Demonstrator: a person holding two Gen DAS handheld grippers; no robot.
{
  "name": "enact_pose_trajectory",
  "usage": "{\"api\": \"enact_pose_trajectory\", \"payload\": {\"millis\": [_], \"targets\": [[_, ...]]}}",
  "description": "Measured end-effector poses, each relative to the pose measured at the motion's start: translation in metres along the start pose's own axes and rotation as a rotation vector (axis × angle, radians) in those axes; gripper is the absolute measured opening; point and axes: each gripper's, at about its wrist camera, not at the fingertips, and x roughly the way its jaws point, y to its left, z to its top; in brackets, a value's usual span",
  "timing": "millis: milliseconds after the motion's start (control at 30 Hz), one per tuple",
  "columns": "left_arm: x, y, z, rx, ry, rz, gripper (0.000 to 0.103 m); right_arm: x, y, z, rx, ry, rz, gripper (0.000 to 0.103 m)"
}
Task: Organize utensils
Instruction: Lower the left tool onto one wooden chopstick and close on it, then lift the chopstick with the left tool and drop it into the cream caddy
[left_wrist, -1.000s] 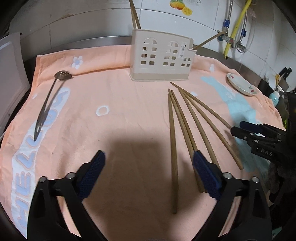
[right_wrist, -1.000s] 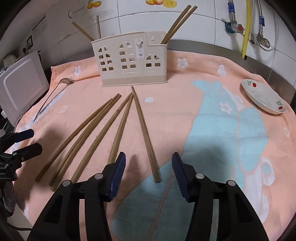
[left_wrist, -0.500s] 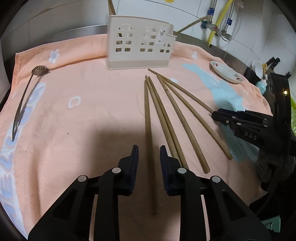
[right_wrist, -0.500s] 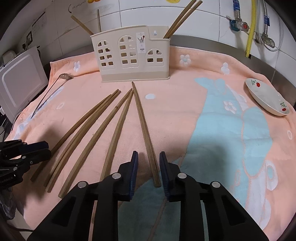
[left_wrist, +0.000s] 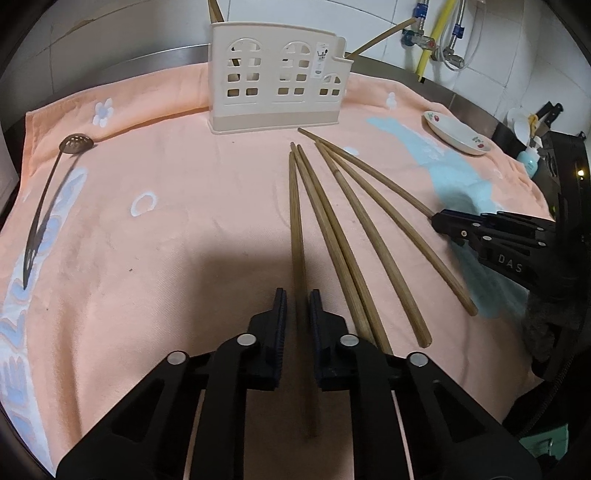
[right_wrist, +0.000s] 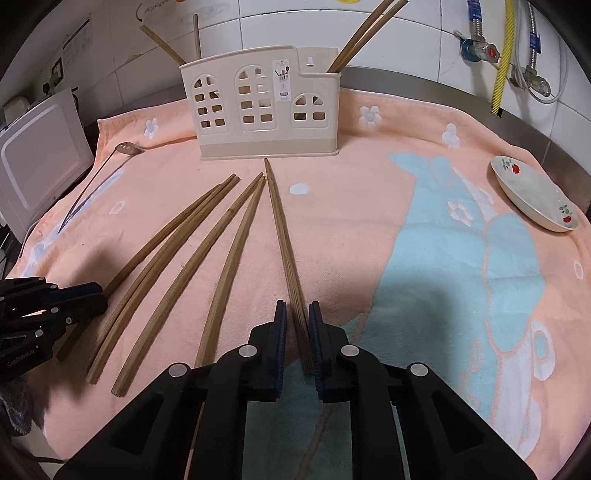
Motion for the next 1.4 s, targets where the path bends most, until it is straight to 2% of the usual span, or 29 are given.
{"api": "enact_pose_trajectory", "payload": {"millis": [200,467,667,933,1167,1400], "targets": [[-0.002,0.001,0.002,-0.014,-0.005,0.011,0.006,0.002,0.000,0.002,-0.004,0.008,-0.004,0.012],[-0.024,0.007,0.013,-0.031,-0.070,-0.003,0.006,-0.002,0.002,0.002,-0.008,-0.004,-0.005,0.008],[-0.045,0.011,0.025,-0.034,-0.127,-0.020,0.005,-0.030,0.009,0.013,-0.018,-0.093,0.001,0.007],[-0.060,0.020,0.046,-0.039,-0.175,-0.040,0.005,-0.078,0.011,0.052,-0.034,-0.239,0.009,0.007],[-0.076,0.020,0.079,0.013,-0.217,-0.044,0.005,-0.102,0.010,0.102,-0.078,-0.305,0.005,0.007],[-0.087,0.017,0.125,0.066,-0.242,-0.056,0.005,-0.129,0.010,0.155,-0.132,-0.359,-0.002,0.007]]}}
